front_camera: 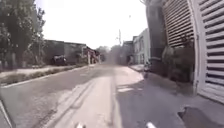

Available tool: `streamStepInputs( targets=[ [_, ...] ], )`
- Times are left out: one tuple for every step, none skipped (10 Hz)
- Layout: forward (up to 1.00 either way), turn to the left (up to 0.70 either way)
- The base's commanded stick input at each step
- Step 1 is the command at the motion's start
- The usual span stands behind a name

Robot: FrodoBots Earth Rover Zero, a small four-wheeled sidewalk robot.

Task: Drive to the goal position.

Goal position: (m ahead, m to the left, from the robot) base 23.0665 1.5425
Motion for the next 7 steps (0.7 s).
streamStepInputs(
  targets=[
    [0.70, 0.01],
    [0.70, 0.01],
    [0.70, 0.01],
    [0.70, 0.01],
    [0.70, 0.01],
    [0.70, 0.01],
    [0.70, 0.01]
  ],
)
